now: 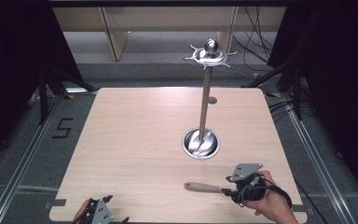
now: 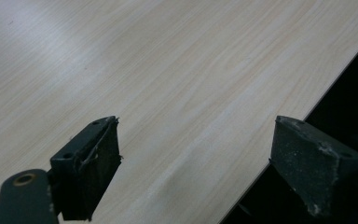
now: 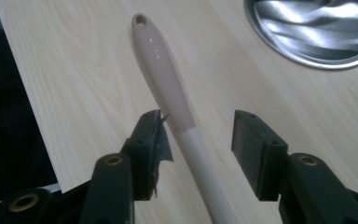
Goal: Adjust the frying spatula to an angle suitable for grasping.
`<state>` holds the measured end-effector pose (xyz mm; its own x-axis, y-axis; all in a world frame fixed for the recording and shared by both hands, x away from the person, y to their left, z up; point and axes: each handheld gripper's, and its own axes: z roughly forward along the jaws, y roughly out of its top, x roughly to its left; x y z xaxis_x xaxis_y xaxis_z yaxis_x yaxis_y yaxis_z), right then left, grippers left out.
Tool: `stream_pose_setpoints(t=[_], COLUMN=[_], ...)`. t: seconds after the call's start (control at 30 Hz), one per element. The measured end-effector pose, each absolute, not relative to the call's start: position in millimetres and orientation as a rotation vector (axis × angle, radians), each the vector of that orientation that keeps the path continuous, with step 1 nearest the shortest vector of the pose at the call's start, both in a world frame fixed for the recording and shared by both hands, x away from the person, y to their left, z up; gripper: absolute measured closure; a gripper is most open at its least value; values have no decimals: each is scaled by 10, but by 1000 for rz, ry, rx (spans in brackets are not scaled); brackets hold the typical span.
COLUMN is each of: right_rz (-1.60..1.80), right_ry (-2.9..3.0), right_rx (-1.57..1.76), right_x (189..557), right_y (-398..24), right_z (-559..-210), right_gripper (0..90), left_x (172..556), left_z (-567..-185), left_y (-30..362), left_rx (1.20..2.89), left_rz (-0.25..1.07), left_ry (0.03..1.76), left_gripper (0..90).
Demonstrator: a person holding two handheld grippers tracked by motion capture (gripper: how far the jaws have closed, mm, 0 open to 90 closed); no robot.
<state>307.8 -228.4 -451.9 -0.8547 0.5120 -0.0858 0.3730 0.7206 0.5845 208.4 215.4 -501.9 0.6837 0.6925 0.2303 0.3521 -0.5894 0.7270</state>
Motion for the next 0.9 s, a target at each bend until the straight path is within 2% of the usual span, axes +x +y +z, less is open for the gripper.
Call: stream_pose_setpoints(t=[0.23, 0.3, 0.9], right_rz=[689, 682, 510], right_ry=[2781, 2795, 2898], right_rx=[680, 656, 601], right_x=[3174, 3202, 3304], right_y=[-2126, -2100, -1943], right_z=[-4573, -4592, -4673], right_gripper=[578, 582, 659], left_x=[2078, 2076, 2076], left_z=[-4987, -5025, -5018], left_y=[2180, 2142, 2148], left_rx=[2274, 2206, 2220], left_rz=[658, 666, 668], left_ry=[772, 811, 801], left_gripper=[150, 150, 150])
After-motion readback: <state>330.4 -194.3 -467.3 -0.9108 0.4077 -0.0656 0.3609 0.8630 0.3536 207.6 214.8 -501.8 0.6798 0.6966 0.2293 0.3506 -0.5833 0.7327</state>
